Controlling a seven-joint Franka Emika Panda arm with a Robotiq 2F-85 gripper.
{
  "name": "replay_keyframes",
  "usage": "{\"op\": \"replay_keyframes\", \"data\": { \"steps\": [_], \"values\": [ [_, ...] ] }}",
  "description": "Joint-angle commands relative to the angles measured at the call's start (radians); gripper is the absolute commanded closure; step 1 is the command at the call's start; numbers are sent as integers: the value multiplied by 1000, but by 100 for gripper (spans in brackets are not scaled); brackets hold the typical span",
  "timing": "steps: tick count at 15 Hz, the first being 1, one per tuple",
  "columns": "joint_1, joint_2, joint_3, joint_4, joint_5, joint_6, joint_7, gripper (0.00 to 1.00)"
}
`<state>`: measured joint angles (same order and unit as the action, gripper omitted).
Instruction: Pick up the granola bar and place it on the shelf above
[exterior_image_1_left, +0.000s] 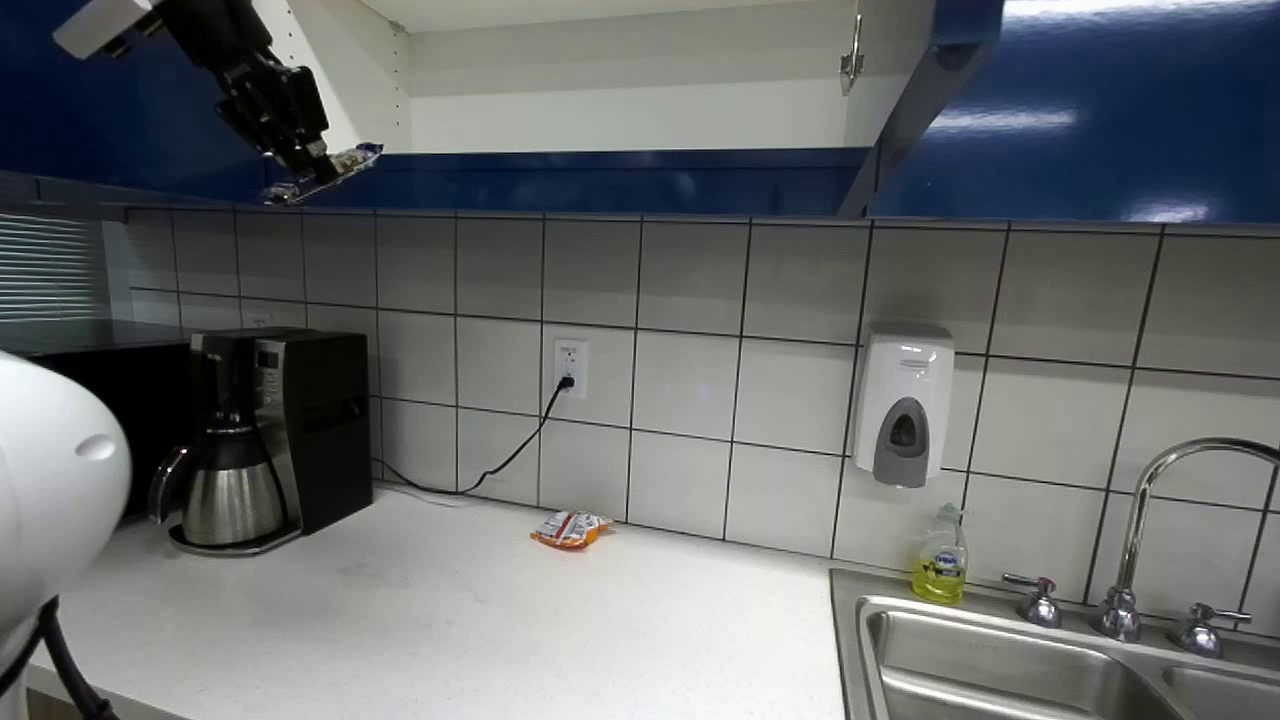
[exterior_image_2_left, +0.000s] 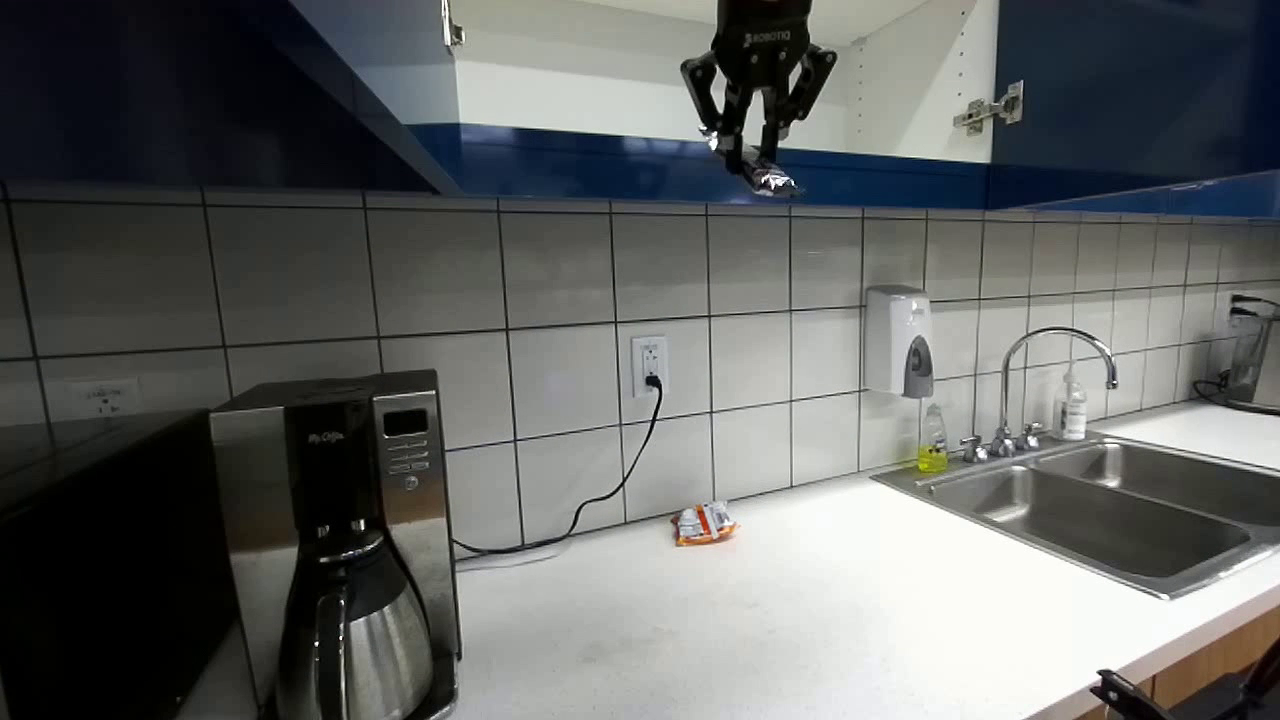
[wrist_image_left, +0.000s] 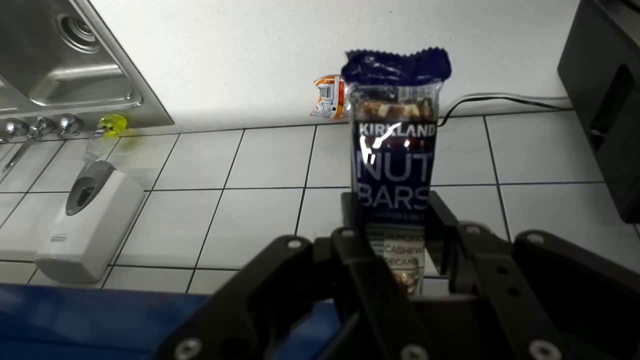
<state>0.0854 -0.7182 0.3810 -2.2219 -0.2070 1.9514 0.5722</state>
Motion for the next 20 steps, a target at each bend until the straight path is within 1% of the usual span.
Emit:
{"op": "replay_keyframes", "data": {
  "steps": [1,7,12,20],
  "values": [
    [-49,15,29,73,-32,-19,17,91],
    [-89,54,33,184,-43,-36,22,91],
    [-114,124,31,278,-44,-44,24,91],
    [-125,303,8,462,-49,-83,18,91]
  ]
}}
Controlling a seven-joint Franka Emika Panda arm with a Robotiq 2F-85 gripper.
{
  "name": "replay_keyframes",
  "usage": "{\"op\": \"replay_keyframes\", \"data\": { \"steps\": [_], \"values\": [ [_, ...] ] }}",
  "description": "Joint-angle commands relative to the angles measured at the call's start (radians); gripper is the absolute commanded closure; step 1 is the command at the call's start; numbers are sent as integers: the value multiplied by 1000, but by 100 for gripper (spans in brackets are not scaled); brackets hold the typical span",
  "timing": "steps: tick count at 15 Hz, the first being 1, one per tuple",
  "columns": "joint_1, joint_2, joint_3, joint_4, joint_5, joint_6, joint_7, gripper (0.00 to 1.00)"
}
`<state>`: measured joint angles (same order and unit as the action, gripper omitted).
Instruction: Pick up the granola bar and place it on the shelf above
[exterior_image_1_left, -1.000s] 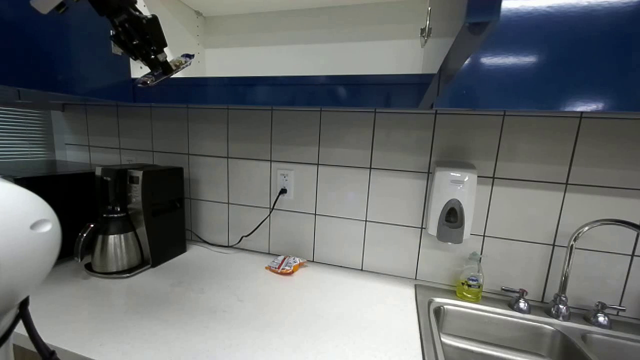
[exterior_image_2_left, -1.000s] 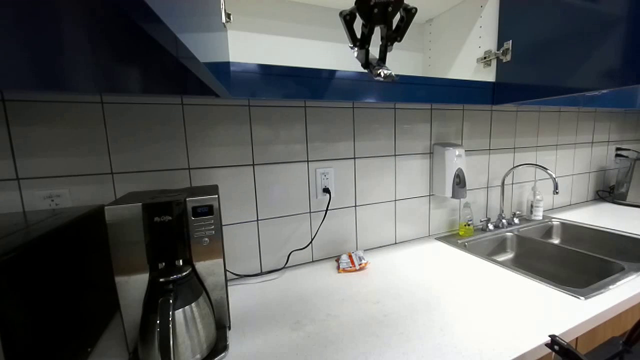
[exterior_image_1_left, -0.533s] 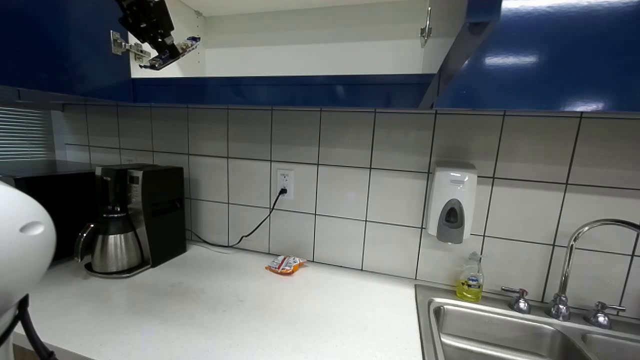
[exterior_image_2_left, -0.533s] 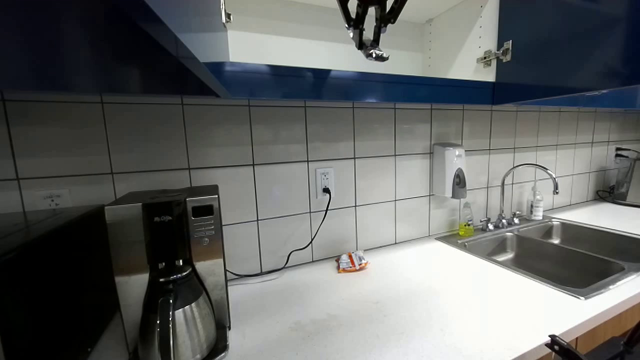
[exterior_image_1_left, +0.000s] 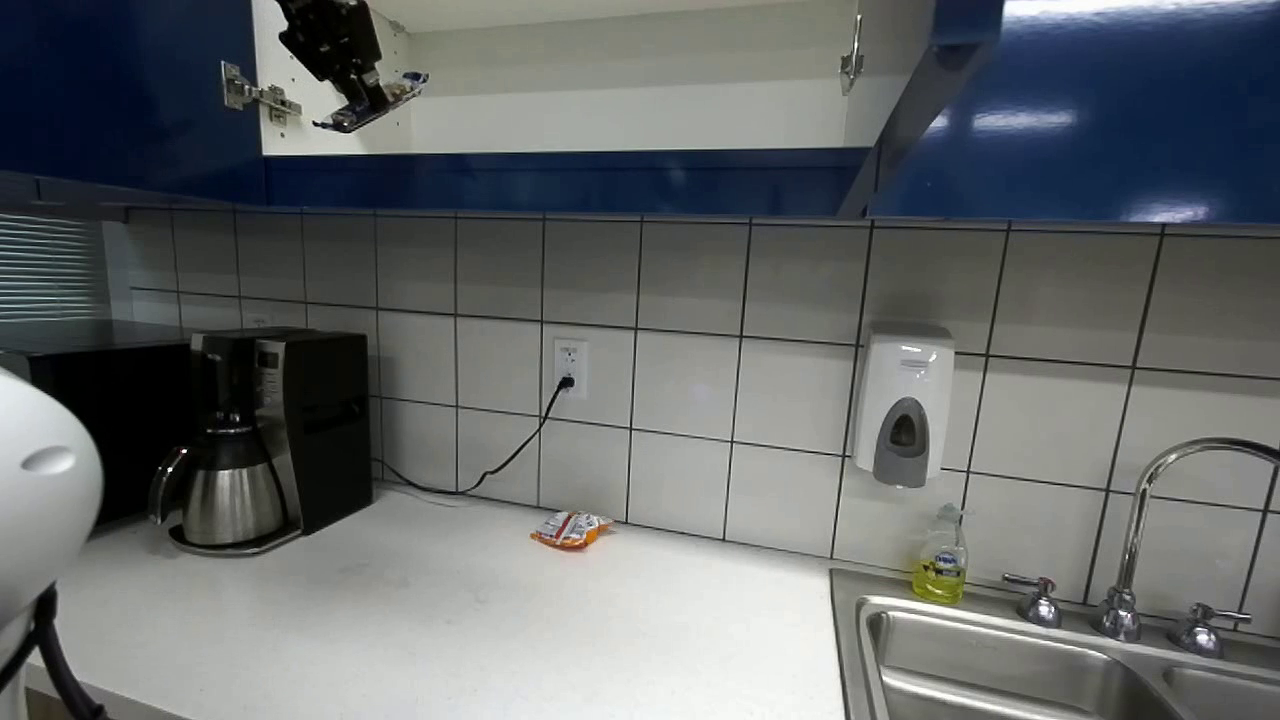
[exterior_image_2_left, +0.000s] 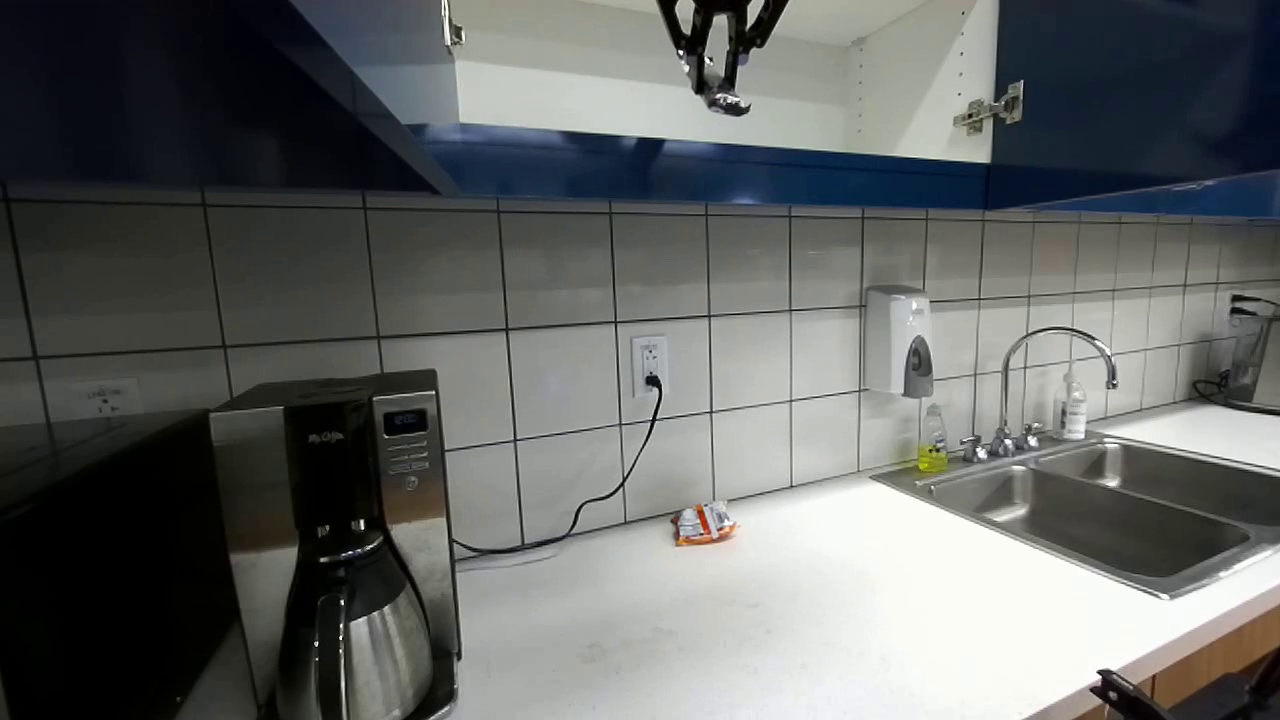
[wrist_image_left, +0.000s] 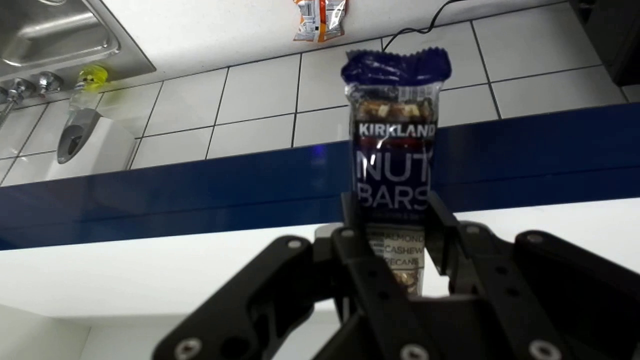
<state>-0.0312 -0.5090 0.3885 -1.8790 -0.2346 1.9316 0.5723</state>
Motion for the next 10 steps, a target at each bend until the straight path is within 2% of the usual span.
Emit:
{"op": "replay_keyframes", "data": {
  "steps": [1,10],
  "values": [
    [-7,119,-4,144,-23,-72,20,91],
    [24,309,-58,337,-37,-122,29,91]
  ]
}}
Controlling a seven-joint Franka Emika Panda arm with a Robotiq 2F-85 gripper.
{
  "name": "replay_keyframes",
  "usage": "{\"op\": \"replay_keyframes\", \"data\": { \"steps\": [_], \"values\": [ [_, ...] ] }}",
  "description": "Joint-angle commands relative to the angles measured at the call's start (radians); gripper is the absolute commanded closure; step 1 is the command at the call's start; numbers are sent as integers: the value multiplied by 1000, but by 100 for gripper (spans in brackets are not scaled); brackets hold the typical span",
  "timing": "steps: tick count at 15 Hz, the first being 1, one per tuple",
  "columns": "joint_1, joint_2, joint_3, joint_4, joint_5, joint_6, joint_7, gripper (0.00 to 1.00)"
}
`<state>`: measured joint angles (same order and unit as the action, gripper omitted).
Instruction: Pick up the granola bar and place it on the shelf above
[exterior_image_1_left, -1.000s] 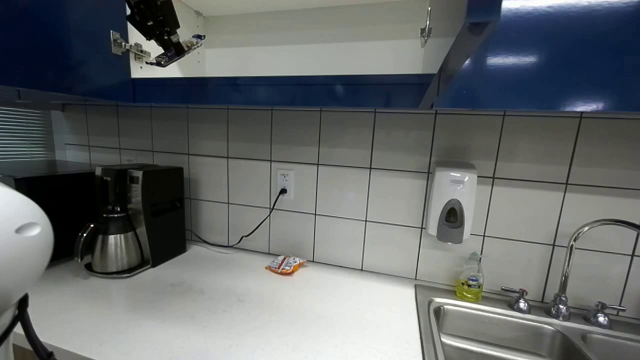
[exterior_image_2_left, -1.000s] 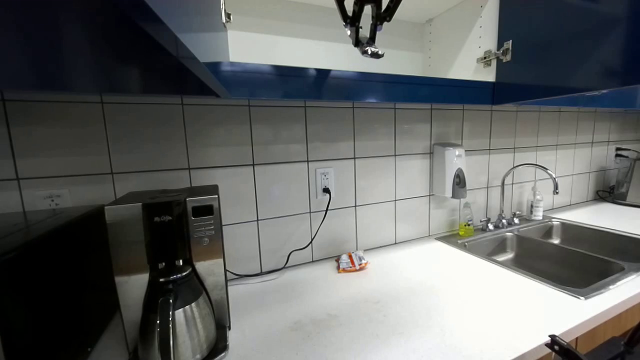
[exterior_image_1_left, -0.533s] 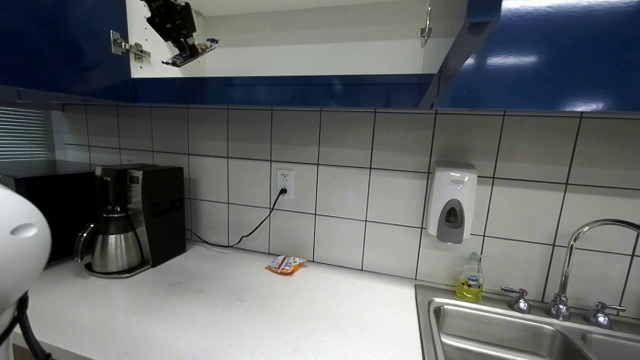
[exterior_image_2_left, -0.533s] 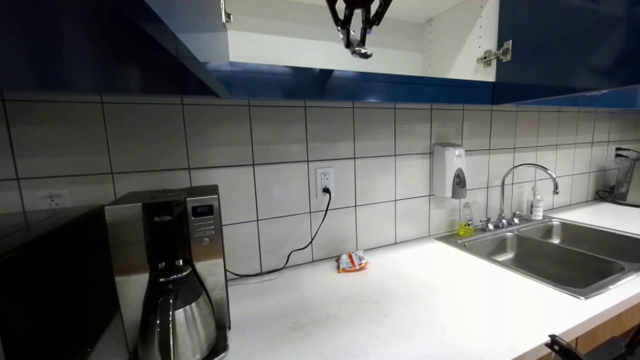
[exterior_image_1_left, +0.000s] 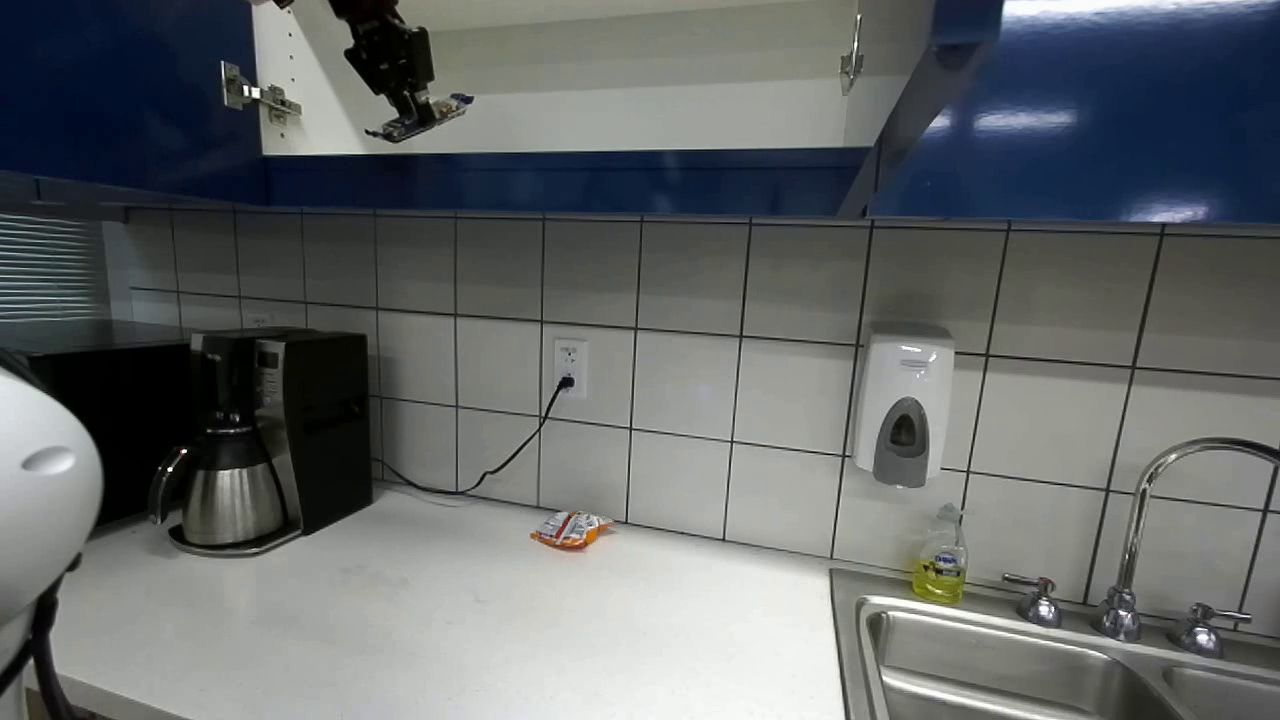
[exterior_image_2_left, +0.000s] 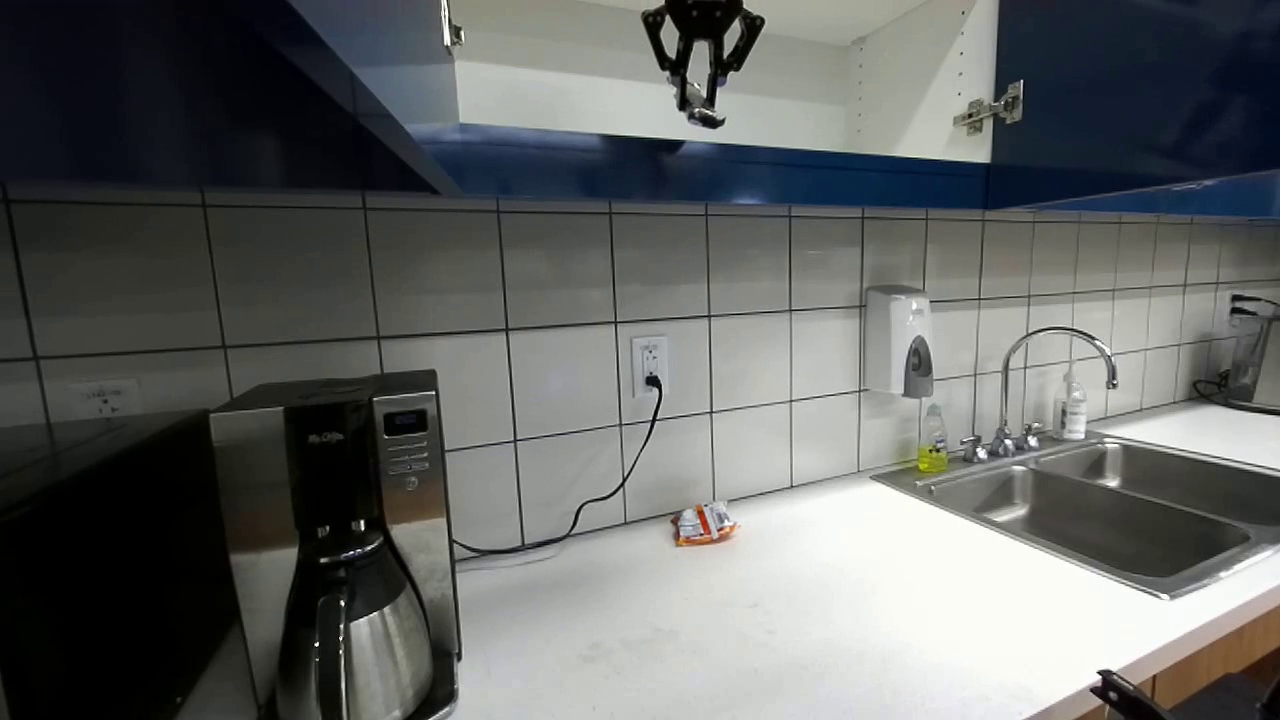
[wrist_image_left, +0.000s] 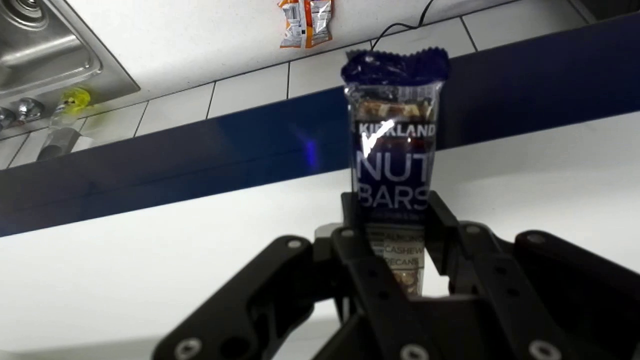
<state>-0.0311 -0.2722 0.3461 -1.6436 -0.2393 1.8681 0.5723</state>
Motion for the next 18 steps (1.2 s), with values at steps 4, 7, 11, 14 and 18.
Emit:
{"op": "replay_keyframes", "data": {
  "steps": [4,7,11,14,18],
  "values": [
    [44,140,-38,172,-45,-79,33,91],
    [64,184,-53,219,-65,-97,39,91],
    [97,235,-80,272,-79,-122,44,91],
    [116,267,-102,310,-85,-145,53,91],
    [135,295,-132,341,-83,-164,61,25]
  ]
}}
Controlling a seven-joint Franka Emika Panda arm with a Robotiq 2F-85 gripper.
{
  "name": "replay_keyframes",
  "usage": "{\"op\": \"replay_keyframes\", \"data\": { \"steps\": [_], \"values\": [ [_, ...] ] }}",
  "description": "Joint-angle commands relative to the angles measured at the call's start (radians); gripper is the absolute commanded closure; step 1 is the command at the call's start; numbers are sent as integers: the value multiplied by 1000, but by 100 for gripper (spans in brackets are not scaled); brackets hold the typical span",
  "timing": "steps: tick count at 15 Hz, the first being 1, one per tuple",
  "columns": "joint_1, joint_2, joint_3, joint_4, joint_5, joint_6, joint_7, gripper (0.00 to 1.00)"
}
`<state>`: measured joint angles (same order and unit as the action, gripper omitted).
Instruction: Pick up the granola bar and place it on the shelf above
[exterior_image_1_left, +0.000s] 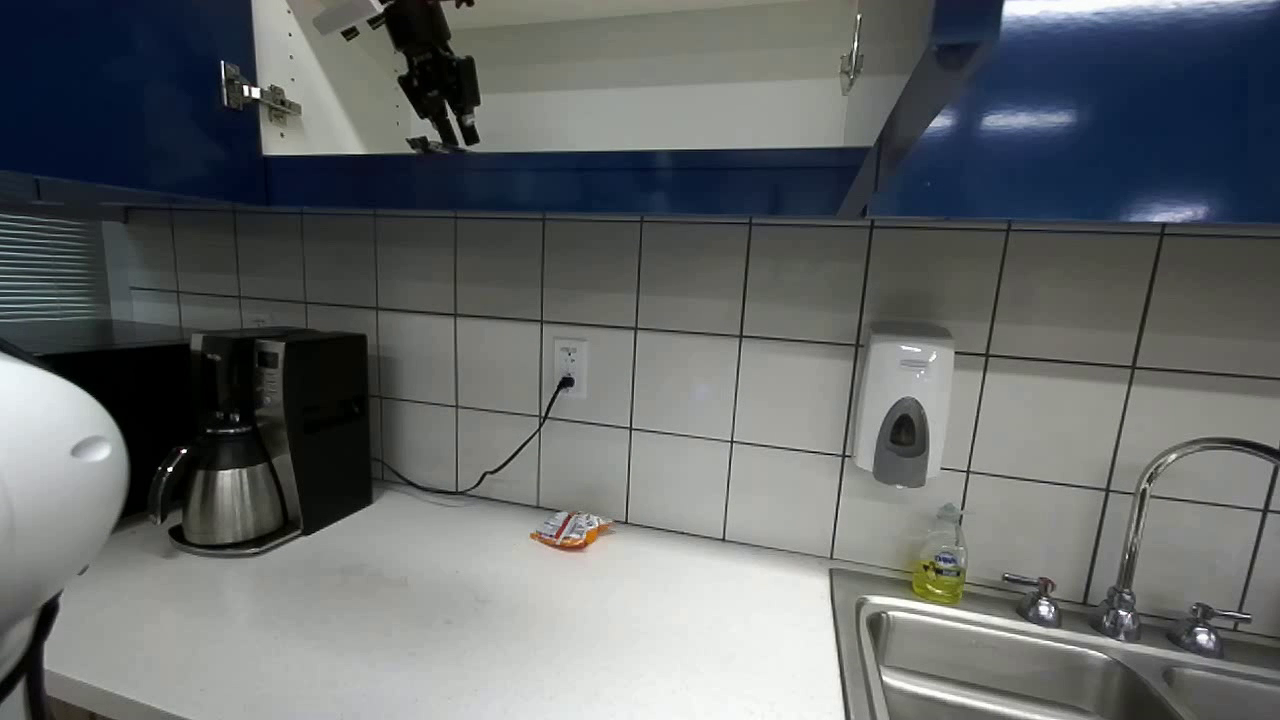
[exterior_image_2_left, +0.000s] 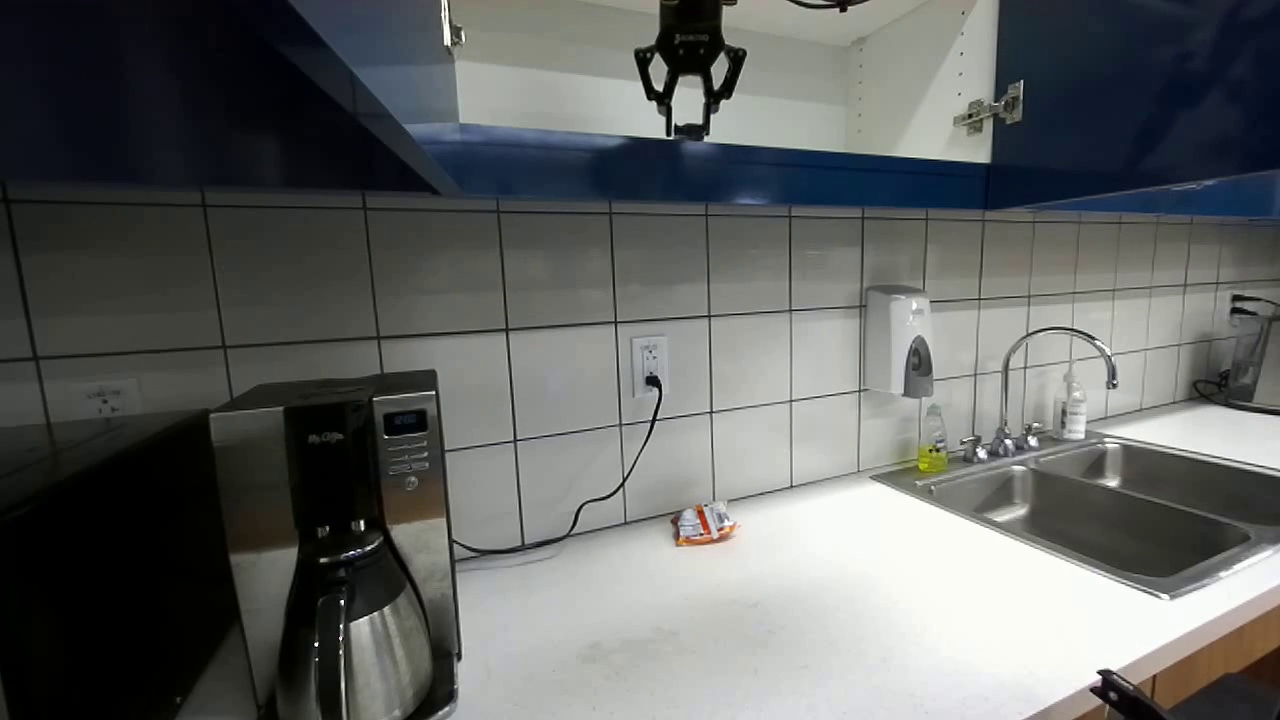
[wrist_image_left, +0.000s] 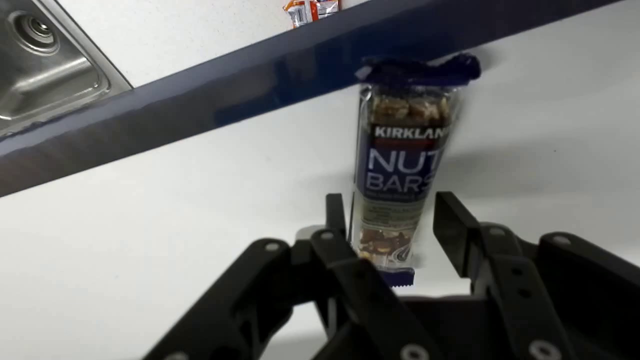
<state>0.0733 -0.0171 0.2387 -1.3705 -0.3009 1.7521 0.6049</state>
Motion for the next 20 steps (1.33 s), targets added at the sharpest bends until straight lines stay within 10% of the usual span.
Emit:
{"op": "replay_keyframes", "data": {
  "steps": [1,4,20],
  "values": [
    [7,37,-4,60,-19,-40,30,18],
    [9,30,-9,48,-13,-29,31,0],
    [22,-240,-8,-325,-19,160,58,0]
  ]
}}
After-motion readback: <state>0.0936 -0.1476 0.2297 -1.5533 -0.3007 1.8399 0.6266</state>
